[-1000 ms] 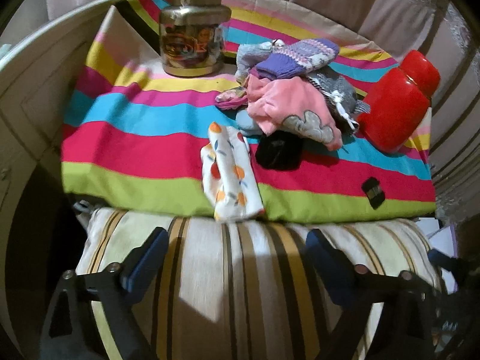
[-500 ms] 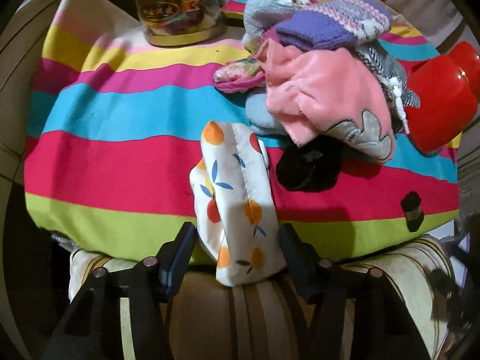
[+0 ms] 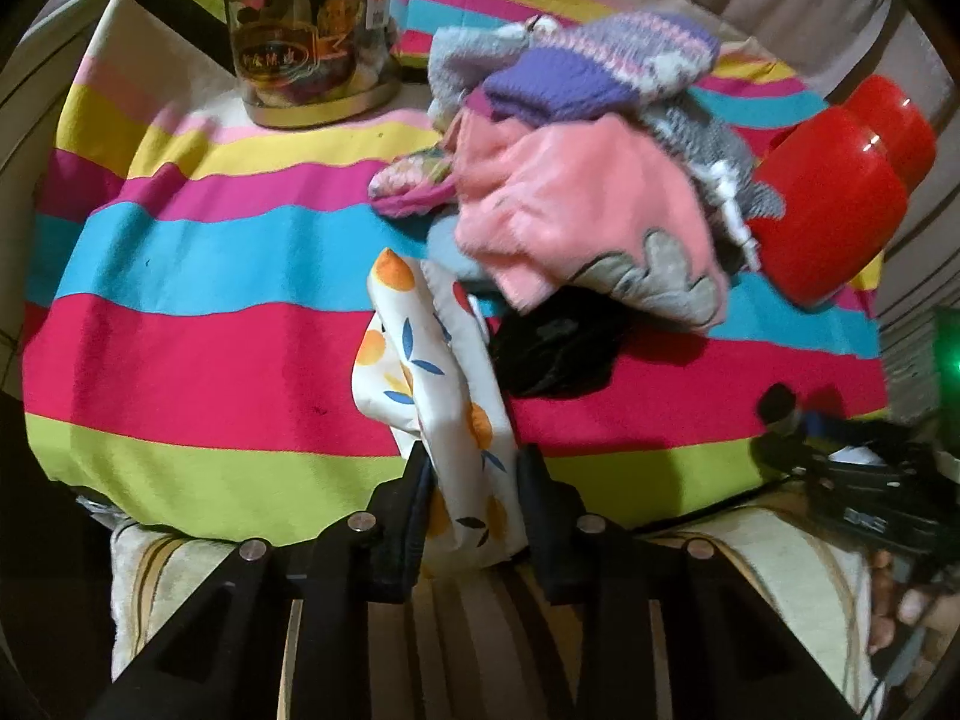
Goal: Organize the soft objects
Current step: 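Grasp the small black object with the right gripper while the left gripper lifts the floral cloth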
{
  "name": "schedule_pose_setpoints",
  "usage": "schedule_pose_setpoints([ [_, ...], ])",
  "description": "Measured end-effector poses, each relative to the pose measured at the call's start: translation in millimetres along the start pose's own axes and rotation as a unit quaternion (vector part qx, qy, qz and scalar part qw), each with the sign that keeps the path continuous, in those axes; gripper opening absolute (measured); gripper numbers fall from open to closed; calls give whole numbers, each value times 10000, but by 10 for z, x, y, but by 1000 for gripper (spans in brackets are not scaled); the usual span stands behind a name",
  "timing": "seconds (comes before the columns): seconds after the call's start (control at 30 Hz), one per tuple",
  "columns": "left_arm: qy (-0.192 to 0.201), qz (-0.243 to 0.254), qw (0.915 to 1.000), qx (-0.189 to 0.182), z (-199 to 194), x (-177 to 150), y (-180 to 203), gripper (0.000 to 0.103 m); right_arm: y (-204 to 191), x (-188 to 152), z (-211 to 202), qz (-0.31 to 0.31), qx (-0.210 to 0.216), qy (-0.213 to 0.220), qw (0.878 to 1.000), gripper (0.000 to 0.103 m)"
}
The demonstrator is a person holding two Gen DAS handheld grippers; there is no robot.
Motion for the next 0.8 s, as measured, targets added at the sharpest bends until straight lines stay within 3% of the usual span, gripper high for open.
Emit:
schedule_pose_setpoints([
  [0.1, 116, -92, 9998, -155, -141, -3, -4, 22, 35, 5, -3, 84, 294, 87, 9995, 39],
  [0.17, 168, -185, 9994, -258, -247, -20, -29, 16, 79, -7, -12, 197, 452, 148, 9987, 31],
  [0.43, 288, -234, 9983, -443, -331, 5, -75, 14, 234, -140, -254, 433, 765, 542, 9947, 31],
  [0.8, 624, -311, 9947, -758, -616, -92, 26, 12, 707, -686, -931, 1051, 934, 1127, 9836, 31],
])
Point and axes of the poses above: each gripper's, at about its wrist camera, not at the fingertips, and z roughly the way its jaws point, y to its right, x to its top, the point moved 6 cm from there along z, roughly the way its jaws point, and after that the axes turned 10 degrees about -z, right-handed, at the moved point
